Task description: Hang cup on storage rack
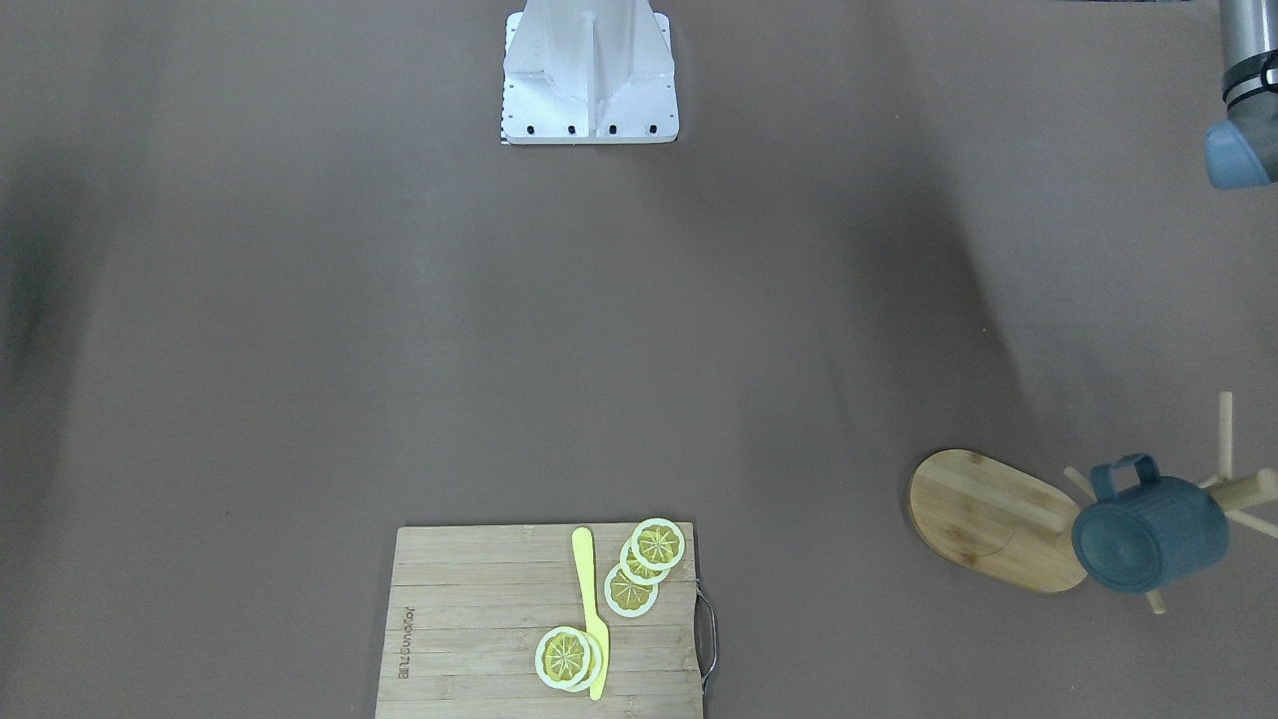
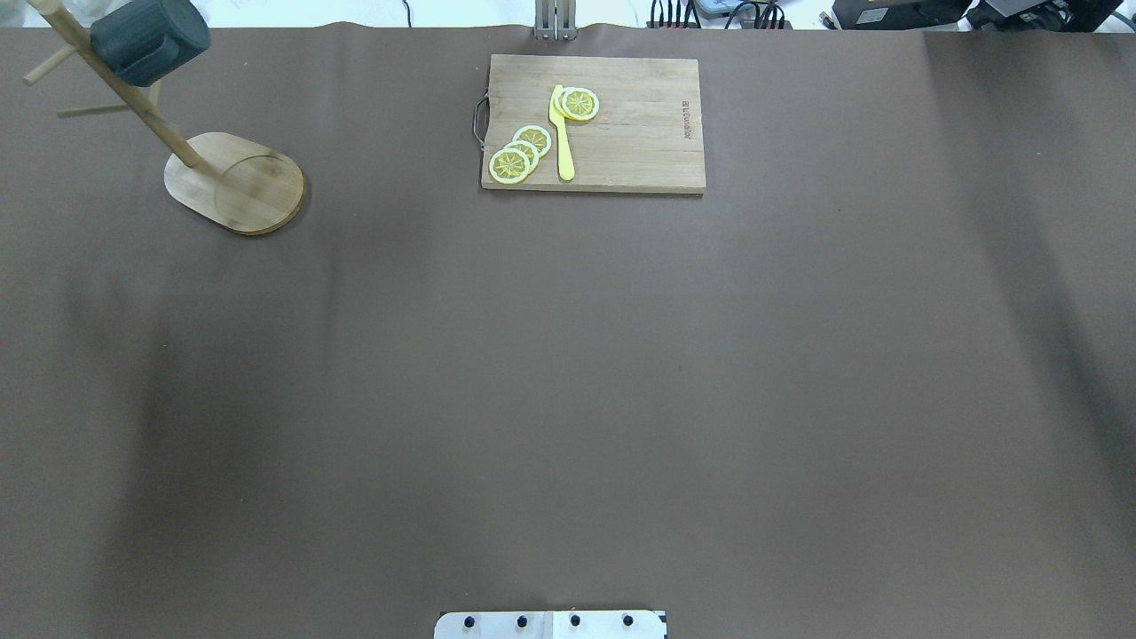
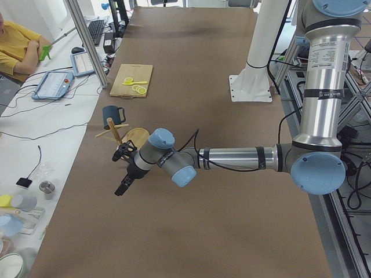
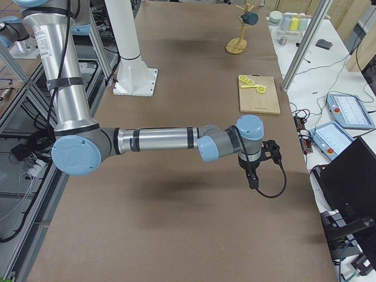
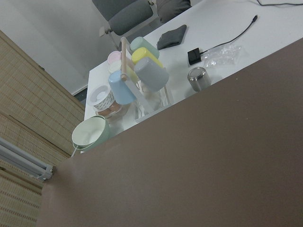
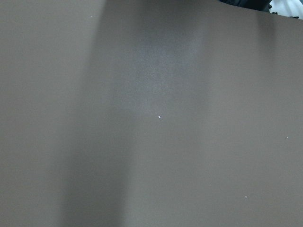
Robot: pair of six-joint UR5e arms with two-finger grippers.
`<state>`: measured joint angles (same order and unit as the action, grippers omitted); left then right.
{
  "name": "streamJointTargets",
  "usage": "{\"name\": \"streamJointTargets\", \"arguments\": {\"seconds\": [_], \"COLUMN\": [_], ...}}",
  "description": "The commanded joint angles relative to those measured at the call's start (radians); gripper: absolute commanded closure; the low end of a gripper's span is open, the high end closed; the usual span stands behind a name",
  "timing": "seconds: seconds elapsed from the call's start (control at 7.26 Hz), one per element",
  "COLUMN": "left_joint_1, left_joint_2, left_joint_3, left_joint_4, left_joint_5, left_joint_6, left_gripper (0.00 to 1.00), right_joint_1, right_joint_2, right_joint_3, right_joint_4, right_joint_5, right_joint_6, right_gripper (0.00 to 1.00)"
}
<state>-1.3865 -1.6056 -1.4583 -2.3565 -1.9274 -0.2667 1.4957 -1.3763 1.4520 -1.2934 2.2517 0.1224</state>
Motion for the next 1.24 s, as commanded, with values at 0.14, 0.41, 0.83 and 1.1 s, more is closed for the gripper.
{"name": "streamJointTargets", "arguments": {"seconds": [0.14,0.41,0.83,1.1], "left_joint_1": [-0.14,-0.134,-0.121,-0.111], "left_joint_2": [-0.074,-0.068,-0.008,0.061], "left_joint_3": [-0.069,-0.181,-0.2,-0.236], "left_joint_4": [0.437,0.725,0.718,0.698], "left_joint_5": [-0.511,-0.506,-0.447,-0.404], "left_joint_6": [-0.014,0.003,0.068,0.136], "left_gripper": [0.02,0.02,0.02,0.02], "right_joint_1": [-0.002,-0.009,0.029,0.067], "right_joint_2": [0.003,0.016,0.078,0.077], "right_joint_3": [-0.025,-0.073,-0.062,-0.047], "right_joint_4": [-0.013,-0.052,-0.284,-0.303], "right_joint_5": [-0.006,0.003,0.041,0.1], "right_joint_6": [-0.01,-0.012,-0.123,-0.142], "right_gripper": [0.01,0.01,0.01,0.01]}}
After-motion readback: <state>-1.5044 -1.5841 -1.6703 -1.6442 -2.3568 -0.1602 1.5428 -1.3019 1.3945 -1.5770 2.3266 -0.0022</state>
